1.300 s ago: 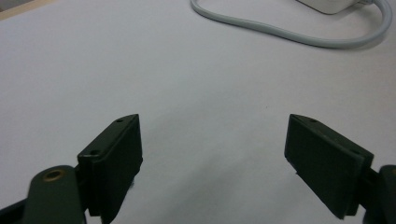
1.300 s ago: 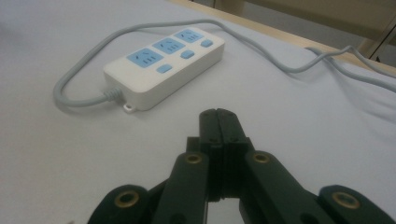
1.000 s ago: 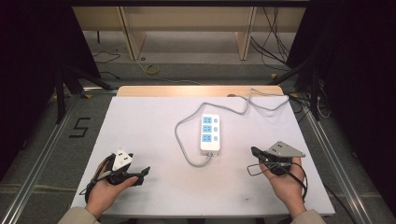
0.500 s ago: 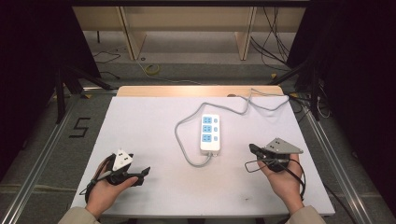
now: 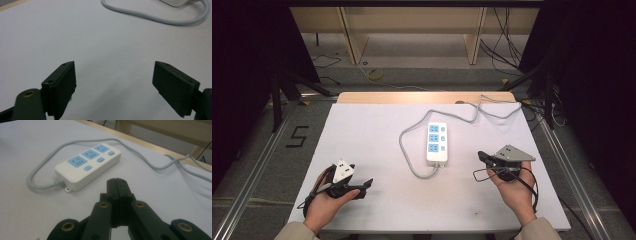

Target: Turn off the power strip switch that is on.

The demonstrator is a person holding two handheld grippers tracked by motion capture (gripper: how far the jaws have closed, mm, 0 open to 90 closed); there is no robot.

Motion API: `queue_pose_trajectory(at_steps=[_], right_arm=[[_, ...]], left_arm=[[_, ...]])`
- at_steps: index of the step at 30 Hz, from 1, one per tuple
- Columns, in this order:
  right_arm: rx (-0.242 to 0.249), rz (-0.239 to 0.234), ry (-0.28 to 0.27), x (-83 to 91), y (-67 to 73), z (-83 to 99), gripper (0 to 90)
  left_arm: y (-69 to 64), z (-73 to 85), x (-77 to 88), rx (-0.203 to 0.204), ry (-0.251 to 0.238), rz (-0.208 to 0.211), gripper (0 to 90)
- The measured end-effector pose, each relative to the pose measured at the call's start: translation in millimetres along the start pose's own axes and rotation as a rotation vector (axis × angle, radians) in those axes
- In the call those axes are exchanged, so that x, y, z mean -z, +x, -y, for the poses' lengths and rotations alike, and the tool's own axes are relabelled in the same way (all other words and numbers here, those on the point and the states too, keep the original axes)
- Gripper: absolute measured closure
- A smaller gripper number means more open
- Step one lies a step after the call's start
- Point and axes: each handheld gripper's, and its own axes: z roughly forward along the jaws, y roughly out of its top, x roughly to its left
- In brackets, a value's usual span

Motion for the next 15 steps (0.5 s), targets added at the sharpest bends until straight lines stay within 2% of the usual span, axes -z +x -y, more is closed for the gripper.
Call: queue_pose_trajectory(at_steps=[15], right_arm=[[0.012, -0.002, -0.004, -5.1, 0.0, -8.7, 90.0]], left_arm=[[-0.2, -0.4, 0.0, -0.004, 0.0, -0.002, 19.0]])
